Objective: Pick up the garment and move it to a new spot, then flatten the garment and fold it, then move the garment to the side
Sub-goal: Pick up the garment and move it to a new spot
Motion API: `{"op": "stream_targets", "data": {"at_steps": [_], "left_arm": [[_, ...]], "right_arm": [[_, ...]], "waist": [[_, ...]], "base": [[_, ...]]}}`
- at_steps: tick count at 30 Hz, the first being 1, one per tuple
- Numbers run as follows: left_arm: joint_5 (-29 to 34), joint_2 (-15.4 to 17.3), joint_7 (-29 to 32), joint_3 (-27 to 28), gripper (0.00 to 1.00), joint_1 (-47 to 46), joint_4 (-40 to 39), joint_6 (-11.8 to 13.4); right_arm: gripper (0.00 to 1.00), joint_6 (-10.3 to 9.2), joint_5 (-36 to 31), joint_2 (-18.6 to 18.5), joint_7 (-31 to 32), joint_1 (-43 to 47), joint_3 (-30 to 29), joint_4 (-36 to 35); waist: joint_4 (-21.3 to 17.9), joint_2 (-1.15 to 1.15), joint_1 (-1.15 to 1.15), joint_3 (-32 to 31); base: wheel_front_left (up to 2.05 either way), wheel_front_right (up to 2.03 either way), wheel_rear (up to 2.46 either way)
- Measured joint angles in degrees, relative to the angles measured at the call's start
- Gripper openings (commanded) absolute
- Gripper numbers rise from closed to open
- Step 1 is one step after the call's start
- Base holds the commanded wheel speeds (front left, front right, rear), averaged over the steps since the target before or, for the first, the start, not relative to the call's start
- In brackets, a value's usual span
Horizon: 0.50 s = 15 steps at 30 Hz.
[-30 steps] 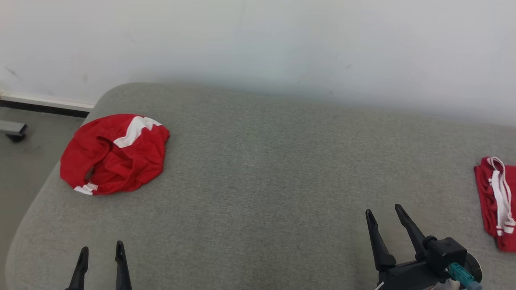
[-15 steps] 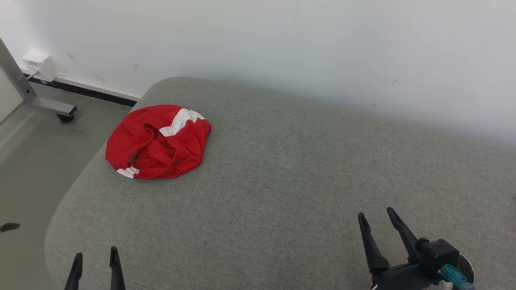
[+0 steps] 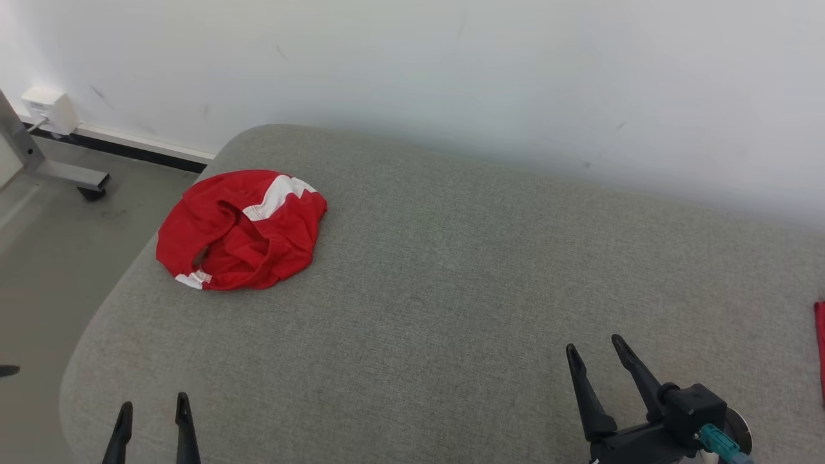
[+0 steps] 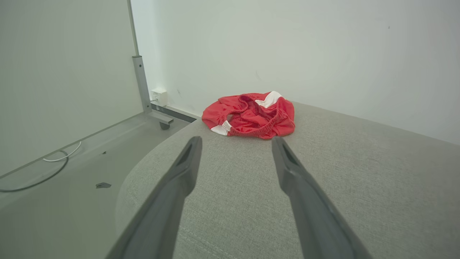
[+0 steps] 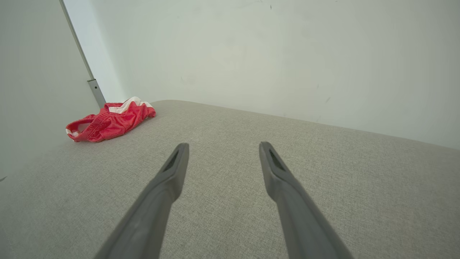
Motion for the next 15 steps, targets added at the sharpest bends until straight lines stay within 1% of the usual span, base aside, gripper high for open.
{"op": "stream_targets", "data": {"at_steps": [5,10,15], "left_arm": [[0.64,1.13,0.0,0.26,1.0,-3.53,2.97,-0.71],[0.25,3.33,0.08,0.92,1.0,-9.99,9.35,-1.47],[-3.18,4.63,3.12,2.42,1.0,-17.6,17.03,-2.41]], "right_arm": [[1.0,0.0,-0.01,-0.13,0.0,-0.68,0.66,-0.11],[1.0,0.0,0.01,-0.69,-0.01,-1.37,2.33,-0.01],[1.0,0.0,0.24,-1.7,0.02,-3.16,4.83,-0.03]], "waist": [[-1.16,0.0,0.0,0.51],[-2.85,0.0,0.0,1.63],[-5.23,0.01,0.0,3.26]], "base": [[0.0,0.0,0.0],[0.0,0.0,0.0],[0.0,0.0,0.0]]}}
